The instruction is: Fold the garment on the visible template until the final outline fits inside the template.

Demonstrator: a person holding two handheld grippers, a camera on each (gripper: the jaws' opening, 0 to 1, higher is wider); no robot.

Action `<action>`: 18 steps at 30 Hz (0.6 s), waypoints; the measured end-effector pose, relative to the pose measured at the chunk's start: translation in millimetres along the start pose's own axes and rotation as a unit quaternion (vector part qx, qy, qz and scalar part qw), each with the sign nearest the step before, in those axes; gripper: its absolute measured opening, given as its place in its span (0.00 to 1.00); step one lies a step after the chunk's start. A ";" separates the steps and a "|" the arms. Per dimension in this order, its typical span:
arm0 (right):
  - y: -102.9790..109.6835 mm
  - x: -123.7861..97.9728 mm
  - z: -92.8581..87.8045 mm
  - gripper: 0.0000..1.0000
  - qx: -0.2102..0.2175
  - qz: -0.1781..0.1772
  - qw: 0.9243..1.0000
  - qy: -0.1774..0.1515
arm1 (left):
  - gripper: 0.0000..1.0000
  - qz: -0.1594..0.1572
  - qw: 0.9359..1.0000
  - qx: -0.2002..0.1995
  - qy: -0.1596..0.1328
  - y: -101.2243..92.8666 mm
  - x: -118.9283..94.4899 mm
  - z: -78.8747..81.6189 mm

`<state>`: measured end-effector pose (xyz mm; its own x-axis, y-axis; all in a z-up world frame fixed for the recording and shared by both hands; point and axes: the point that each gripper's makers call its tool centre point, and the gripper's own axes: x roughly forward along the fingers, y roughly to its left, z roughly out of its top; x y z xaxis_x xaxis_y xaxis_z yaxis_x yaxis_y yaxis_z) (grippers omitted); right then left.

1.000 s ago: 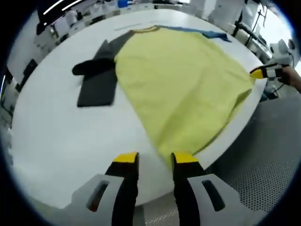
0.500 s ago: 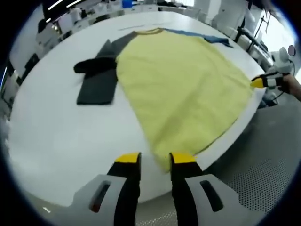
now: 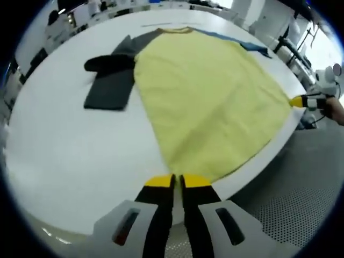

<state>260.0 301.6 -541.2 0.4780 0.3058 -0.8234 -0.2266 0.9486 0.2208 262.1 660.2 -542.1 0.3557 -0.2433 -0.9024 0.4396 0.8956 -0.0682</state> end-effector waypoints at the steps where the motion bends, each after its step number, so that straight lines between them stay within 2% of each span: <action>1: 0.2 -0.6 -1.0 0.00 -0.002 0.001 1.000 0.002 | 0.01 0.005 1.000 0.006 0.001 1.2 -0.1 0.3; 8: 3.0 -4.5 -8.9 0.00 -0.002 0.012 1.000 0.013 | 0.00 0.020 0.999 0.029 0.018 8.5 -2.7 -2.9; 18: 8.0 -5.1 -11.7 0.00 -0.002 0.021 1.000 0.021 | 0.00 0.019 0.999 0.030 0.020 9.0 -4.2 -5.2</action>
<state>245.9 306.6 -541.4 0.4316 0.3412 -0.8351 -0.2497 0.9347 0.2528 260.4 671.2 -541.1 0.3408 -0.1935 -0.9200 0.4749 0.8800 -0.0092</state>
